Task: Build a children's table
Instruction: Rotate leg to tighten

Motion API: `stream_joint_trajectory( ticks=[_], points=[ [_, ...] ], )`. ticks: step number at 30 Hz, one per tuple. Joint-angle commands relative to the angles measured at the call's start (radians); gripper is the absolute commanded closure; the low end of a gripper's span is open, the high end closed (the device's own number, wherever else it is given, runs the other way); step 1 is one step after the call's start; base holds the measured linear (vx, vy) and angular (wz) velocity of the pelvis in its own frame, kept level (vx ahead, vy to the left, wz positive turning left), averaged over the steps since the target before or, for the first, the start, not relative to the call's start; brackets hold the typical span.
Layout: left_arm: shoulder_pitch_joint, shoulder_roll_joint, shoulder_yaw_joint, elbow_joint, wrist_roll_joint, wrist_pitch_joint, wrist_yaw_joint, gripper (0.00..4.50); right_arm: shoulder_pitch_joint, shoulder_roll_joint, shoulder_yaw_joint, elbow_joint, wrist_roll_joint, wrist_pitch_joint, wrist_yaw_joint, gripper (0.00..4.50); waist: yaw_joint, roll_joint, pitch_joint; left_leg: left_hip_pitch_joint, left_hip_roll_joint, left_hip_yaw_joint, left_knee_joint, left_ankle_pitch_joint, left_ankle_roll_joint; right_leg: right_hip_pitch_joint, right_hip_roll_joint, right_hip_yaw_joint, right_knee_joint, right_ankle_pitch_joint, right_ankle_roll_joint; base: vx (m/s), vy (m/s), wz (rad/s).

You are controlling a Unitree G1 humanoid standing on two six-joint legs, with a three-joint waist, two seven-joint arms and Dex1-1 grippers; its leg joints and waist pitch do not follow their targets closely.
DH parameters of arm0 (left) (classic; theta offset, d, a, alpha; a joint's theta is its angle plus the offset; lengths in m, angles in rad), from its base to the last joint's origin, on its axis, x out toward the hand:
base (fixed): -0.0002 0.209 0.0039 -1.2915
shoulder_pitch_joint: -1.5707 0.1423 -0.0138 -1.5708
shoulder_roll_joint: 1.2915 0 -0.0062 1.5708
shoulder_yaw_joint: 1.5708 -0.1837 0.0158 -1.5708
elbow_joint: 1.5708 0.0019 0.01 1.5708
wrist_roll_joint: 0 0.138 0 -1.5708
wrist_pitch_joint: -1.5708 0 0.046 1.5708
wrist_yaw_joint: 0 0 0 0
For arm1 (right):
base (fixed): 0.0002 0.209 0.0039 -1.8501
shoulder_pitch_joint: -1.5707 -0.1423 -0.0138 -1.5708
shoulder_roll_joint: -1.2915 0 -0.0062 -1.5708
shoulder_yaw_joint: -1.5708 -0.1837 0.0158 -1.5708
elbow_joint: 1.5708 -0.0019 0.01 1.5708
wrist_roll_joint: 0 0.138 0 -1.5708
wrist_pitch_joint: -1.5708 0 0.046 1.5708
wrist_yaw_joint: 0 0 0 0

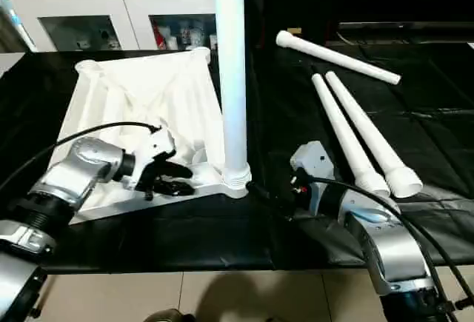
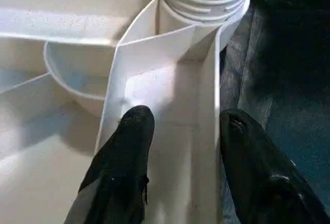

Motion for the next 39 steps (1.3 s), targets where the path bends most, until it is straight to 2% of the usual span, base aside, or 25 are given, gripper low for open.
stream_joint_trajectory(
  ticks=[1,8,10,12,15,18,24,29,31,34,39],
  points=[
    [0.01,0.001,-0.003,-0.014,0.002,0.016,0.005,2.26,-0.004,0.002,0.007,-0.008,-0.012,-0.011,-0.005,0.0,0.002,-0.007,-0.076,0.022,0.058,-0.028,-0.069,-0.243,0.054,0.049,-0.093,0.051,-0.077,-0.349,-0.156,0.0,0.0,0.0],
    [0.024,0.008,-0.028,-0.03,0.02,0.024,-0.004,2.26,-0.006,0.003,0.011,-0.005,-0.017,-0.014,-0.011,0.0,0.001,-0.006,-0.075,0.022,0.058,-0.028,-0.069,-0.251,0.055,0.048,-0.092,0.051,-0.077,-0.351,-0.158,0.0,0.0,0.0],
    [0.024,0.008,-0.028,-0.028,0.024,0.031,-0.001,2.6,-0.005,0.003,0.012,-0.005,-0.018,-0.014,-0.012,0.0,0.001,-0.006,-0.076,0.022,0.057,-0.028,-0.069,-0.25,0.055,0.048,-0.092,0.052,-0.077,-0.35,-0.157,0.0,0.0,0.0],
    [0.021,0.007,-0.025,-0.017,0.031,0.031,0.013,2.65,-0.005,0.001,0.016,-0.004,-0.019,-0.017,-0.013,0.0,0.001,-0.006,-0.075,0.023,0.057,-0.029,-0.069,-0.253,0.054,0.048,-0.092,0.051,-0.078,-0.354,-0.156,0.0,0.0,0.0],
    [0.019,0.006,-0.022,-0.009,0.037,0.021,0.026,3.05,-0.005,0.003,0.018,-0.003,-0.02,-0.018,-0.016,0.0,0.001,-0.004,-0.076,0.024,0.059,-0.029,-0.069,-0.252,0.054,0.047,-0.091,0.051,-0.077,-0.34,-0.159,0.0,0.0,0.0],
    [0.019,0.001,-0.011,-0.008,0.022,0.014,0.029,3.16,-0.005,0.006,0.019,-0.002,-0.024,-0.02,-0.014,0.0,0.001,-0.005,-0.076,0.023,0.057,-0.028,-0.069,-0.251,0.055,0.049,-0.092,0.052,-0.076,-0.333,-0.162,0.0,0.0,0.0],
    [0.029,0.0,0.0,-0.017,0.01,0.007,0.019,3.72,-0.003,0.006,0.024,0.0,-0.026,-0.024,-0.012,0.0,0.0,-0.006,-0.074,0.024,0.057,-0.029,-0.07,-0.268,0.051,0.048,-0.093,0.051,-0.081,-0.373,-0.151,0.0,0.0,0.0],
    [0.047,-0.002,0.008,-0.028,-0.004,-0.008,0.019,4.02,-0.004,0.004,0.027,0.005,-0.026,-0.028,-0.011,0.0,0.001,-0.007,-0.074,0.023,0.057,-0.028,-0.069,-0.261,0.052,0.048,-0.093,0.051,-0.081,-0.379,-0.149,0.0,0.0,0.0],
    [0.054,-0.005,0.014,-0.031,-0.014,-0.022,0.012,4.3,-0.006,0.003,0.028,0.007,-0.027,-0.03,-0.011,0.0,0.0,-0.009,-0.074,0.024,0.057,-0.028,-0.07,-0.267,0.052,0.047,-0.092,0.05,-0.082,-0.384,-0.145,0.0,0.0,0.0],
    [0.058,-0.012,0.03,-0.035,-0.036,-0.019,0.004,4.46,-0.006,0.004,0.03,0.008,-0.029,-0.032,-0.011,0.0,0.0,-0.008,-0.075,0.024,0.058,-0.029,-0.07,-0.263,0.052,0.047,-0.092,0.051,-0.08,-0.375,-0.147,0.0,0.0,0.0],
    [0.067,-0.002,0.017,-0.034,-0.023,-0.083,0.008,4.46,-0.007,0.008,0.036,0.007,-0.033,-0.037,-0.013,0.0,0.0,-0.007,-0.076,0.022,0.058,-0.028,-0.069,-0.248,0.058,0.047,-0.092,0.052,-0.077,-0.35,-0.151,0.0,0.0,0.0]
  ],
)
